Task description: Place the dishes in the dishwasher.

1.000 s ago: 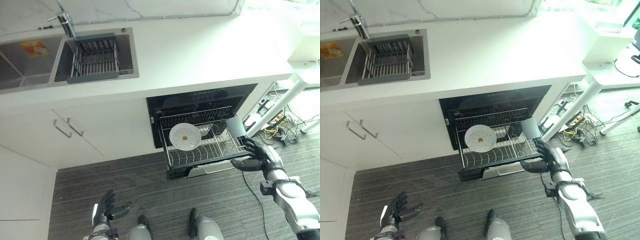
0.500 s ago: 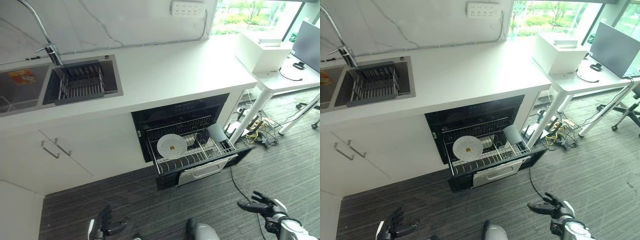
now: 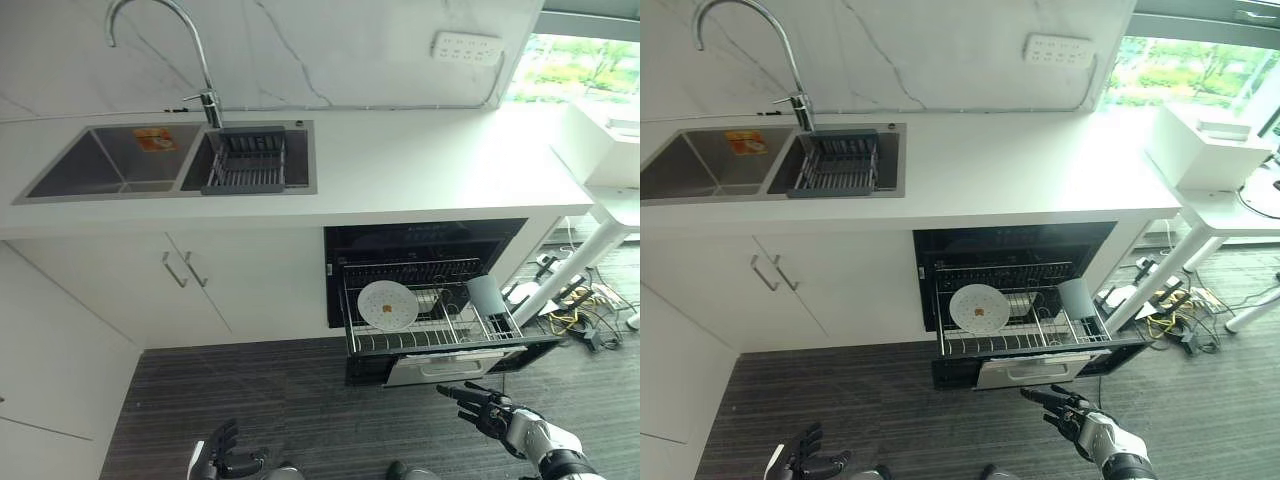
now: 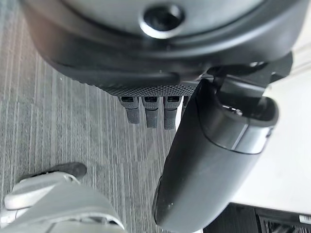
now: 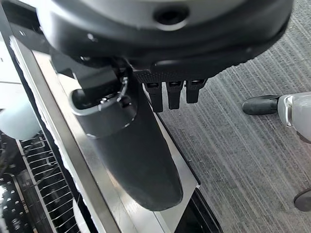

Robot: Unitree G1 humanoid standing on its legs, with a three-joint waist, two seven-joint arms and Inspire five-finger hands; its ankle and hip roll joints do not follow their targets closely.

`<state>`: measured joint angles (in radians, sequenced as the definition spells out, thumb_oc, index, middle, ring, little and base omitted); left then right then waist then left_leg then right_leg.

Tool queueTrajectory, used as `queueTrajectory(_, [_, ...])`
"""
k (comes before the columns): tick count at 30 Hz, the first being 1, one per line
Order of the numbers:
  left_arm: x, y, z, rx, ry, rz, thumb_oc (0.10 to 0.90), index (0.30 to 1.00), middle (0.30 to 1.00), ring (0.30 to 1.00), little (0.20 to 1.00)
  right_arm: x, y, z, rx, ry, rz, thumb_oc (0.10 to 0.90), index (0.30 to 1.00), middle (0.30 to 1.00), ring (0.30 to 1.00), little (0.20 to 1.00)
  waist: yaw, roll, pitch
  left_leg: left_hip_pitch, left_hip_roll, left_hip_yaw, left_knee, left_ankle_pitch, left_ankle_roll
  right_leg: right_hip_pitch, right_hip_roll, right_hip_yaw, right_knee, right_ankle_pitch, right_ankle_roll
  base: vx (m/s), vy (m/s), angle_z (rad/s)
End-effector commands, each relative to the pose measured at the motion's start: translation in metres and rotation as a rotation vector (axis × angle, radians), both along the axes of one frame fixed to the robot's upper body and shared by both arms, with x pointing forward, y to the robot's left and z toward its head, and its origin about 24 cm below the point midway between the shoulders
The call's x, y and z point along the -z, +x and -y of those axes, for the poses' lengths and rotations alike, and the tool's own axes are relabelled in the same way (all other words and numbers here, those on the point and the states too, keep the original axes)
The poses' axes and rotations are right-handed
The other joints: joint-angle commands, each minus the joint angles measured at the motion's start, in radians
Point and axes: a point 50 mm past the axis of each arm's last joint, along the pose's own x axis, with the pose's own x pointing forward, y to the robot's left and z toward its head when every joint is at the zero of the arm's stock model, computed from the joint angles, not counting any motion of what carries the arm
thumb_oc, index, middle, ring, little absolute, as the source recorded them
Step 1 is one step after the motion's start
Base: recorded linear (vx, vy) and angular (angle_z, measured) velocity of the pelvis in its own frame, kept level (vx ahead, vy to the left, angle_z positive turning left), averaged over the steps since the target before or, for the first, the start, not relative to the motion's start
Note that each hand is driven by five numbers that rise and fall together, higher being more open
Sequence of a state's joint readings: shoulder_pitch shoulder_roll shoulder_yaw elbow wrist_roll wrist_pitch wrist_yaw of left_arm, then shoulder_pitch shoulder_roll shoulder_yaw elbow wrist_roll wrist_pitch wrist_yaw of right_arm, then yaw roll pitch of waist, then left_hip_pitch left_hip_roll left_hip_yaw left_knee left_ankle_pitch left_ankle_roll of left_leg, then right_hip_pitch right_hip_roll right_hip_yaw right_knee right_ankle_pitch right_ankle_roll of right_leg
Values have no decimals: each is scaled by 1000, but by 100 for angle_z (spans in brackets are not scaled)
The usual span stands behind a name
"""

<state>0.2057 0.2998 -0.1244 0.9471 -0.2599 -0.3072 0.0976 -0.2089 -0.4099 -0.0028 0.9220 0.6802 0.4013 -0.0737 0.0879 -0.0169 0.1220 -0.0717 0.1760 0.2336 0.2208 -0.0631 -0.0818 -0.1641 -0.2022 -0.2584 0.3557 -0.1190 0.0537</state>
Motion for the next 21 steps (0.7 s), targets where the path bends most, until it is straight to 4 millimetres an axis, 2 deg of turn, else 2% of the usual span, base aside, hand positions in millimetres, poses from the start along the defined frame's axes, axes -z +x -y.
queueTrajectory(1, [-17,33,-9,116,81,118,800,900,900,900,900,-24,24,22,16,-67,102,800,900,900,900,900,10,-13,11,-11,10,-81,79,-152,-16,86,-16,-1,-56,-51,84,51,21,13])
queueTrajectory(5, [-13,27,-12,87,91,80,800,900,900,900,900,-35,35,39,49,-130,72,800,900,900,900,900,48,-1,13,-14,-5,-104,79,-149,-14,94,-28,-22,-56,-49,86,87,42,17])
queueTrajectory(9, [-12,26,-13,93,97,71,800,900,900,900,900,-62,61,50,65,-191,112,800,900,900,900,900,79,9,28,-34,-23,-127,79,-140,-13,91,-47,-46,-56,-40,89,27,40,26])
queueTrajectory(11, [-13,28,-13,89,94,82,800,900,900,900,900,-84,77,59,90,-246,183,800,900,900,900,900,94,18,41,-49,-34,-140,79,-135,-13,86,-62,-59,-56,-32,94,1,58,18])
queueTrajectory(14, [-15,32,-12,87,93,95,800,900,900,900,900,-111,90,74,114,-301,250,800,900,900,900,900,110,35,58,-72,-54,-157,79,-128,-9,76,-84,-76,-56,-19,103,1,79,23])
queueTrajectory(17, [-16,33,-13,73,94,104,800,900,900,900,900,-128,95,85,121,-335,287,800,900,900,900,900,122,49,69,-89,-71,-173,79,-120,-5,69,-104,-89,-56,-8,111,22,71,27])
queueTrajectory(21, [-17,31,-14,95,89,105,800,900,900,900,900,-167,102,108,182,-402,369,800,900,900,900,900,148,80,101,-112,-99,-206,79,-114,0,67,-136,-108,-56,0,126,47,75,24])
